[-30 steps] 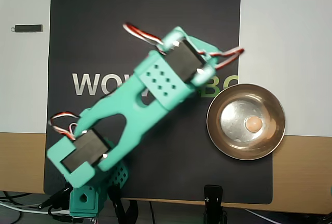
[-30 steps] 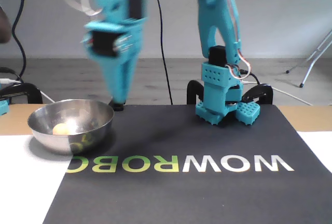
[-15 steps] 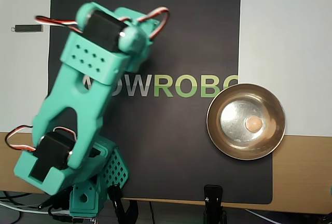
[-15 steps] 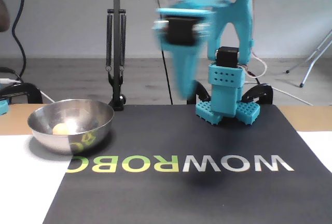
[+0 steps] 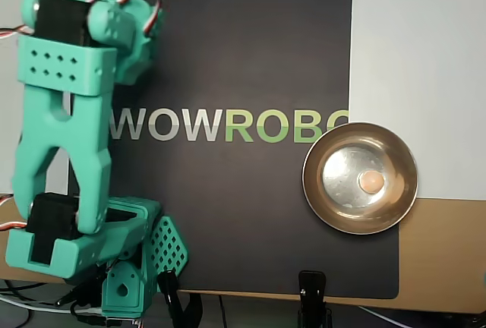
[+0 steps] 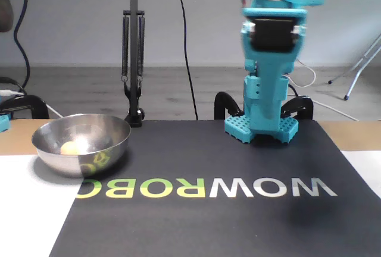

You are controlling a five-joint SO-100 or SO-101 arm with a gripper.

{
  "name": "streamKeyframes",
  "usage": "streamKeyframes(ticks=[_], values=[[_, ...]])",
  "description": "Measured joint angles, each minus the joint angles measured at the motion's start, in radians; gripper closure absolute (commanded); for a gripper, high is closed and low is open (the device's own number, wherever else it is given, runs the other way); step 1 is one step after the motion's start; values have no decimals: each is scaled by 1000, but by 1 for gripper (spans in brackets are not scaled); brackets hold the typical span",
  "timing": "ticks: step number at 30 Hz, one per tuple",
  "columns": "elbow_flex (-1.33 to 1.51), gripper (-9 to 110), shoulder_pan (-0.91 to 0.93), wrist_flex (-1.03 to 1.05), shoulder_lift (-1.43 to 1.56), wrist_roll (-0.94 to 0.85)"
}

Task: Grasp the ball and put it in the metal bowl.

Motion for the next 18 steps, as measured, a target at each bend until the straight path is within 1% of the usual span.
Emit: streamKeyframes(ticks=[5, 10, 18], values=[[14, 102, -48, -5, 0, 84], [74, 102, -97, -34, 2, 118], [330, 102, -110, -291, 126, 141]])
